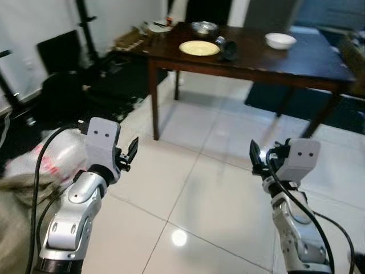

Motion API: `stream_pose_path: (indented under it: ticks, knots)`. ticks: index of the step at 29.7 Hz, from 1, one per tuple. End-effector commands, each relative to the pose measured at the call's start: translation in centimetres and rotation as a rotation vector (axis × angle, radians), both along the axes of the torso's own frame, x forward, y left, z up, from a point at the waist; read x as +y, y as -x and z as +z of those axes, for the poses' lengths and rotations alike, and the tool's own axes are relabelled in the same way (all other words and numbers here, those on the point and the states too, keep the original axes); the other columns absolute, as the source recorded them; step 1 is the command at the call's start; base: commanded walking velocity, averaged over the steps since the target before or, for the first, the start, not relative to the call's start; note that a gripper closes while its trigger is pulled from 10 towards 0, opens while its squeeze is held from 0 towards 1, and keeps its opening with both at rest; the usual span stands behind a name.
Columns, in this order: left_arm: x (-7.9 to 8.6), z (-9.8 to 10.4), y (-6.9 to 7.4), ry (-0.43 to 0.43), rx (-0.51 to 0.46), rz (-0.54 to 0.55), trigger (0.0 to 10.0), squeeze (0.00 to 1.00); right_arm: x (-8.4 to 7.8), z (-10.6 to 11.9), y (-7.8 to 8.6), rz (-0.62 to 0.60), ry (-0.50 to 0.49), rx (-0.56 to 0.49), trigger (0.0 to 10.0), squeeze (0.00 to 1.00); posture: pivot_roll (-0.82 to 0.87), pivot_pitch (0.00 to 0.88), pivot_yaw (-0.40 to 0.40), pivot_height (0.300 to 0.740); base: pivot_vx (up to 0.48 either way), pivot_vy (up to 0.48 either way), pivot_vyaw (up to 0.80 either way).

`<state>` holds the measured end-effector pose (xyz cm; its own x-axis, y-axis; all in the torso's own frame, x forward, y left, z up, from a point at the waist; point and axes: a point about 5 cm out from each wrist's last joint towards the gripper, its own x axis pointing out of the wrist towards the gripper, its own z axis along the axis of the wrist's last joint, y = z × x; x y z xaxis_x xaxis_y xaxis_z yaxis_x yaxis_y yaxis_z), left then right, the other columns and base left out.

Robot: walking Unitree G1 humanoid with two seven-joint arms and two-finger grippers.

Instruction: Setting the table

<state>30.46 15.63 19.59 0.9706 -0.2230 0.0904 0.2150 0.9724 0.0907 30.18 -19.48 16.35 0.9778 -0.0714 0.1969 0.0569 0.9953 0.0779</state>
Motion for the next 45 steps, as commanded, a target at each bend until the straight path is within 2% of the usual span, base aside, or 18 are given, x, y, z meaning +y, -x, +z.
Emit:
stream_pose_path:
  ticks: [1, 15, 21, 30, 32, 34, 41, 45]
  knots:
    - [0.1, 0.3, 0.2, 0.010, -0.016, -0.008, 10.0, 0.00, 0.0, -0.1, 0.1, -0.003, -0.002, 0.006, 10.0, 0.00, -0.02, 0.000, 0.073, 0.740, 0.000, 0.000, -0.80]
    - [0.0, 0.8, 0.1, 0.012, -0.045, 0.004, 10.0, 0.00, 0.1, 0.0, 0.1, 0.006, -0.005, 0.006, 10.0, 0.00, -0.02, 0.000, 0.073, 0.740, 0.000, 0.000, -0.80]
    - [0.4, 0.8, -0.4, -0.051, -0.079, 0.081, 10.0, 0.00, 2.0, 0.0, 0.2, 0.116, -0.021, 0.000, 10.0, 0.00, -0.02, 0.000, 0.073, 0.740, 0.387, 0.000, -0.24]
    - [0.5, 0.8, -0.3, -0.063, -0.080, 0.088, 10.0, 0.00, 3.7, 0.1, 0.4, 0.236, -0.051, -0.001, 10.0, 0.00, -0.02, 0.002, 0.072, 0.740, 0.480, 0.000, 0.00]
    - [0.7, 0.5, -0.2, -0.066, -0.074, 0.103, 10.0, 0.00, 4.7, -0.2, 0.7, 0.308, -0.052, 0.013, 10.0, 0.00, -0.02, 0.003, 0.070, 0.740, 0.480, 0.000, 0.00]
    - [0.8, 0.3, -0.1, -0.068, -0.072, 0.111, 10.0, 0.00, 4.9, -0.3, 0.7, 0.322, -0.054, 0.017, 10.0, 0.00, -0.01, 0.005, 0.068, 0.740, 0.480, 0.000, 0.00]
    - [0.9, -0.2, 0.5, -0.071, -0.065, 0.127, 10.0, 0.00, 5.0, -0.4, 0.7, 0.324, -0.052, 0.022, 10.0, 0.00, -0.01, 0.008, 0.062, 0.740, 0.480, 0.000, 0.00]
    - [0.4, -0.2, 0.5, -0.073, -0.066, 0.111, 10.0, 0.00, 4.1, -0.3, 0.5, 0.274, -0.051, 0.020, 10.0, 0.00, -0.01, 0.008, 0.069, 0.740, 0.480, 0.000, 0.00]
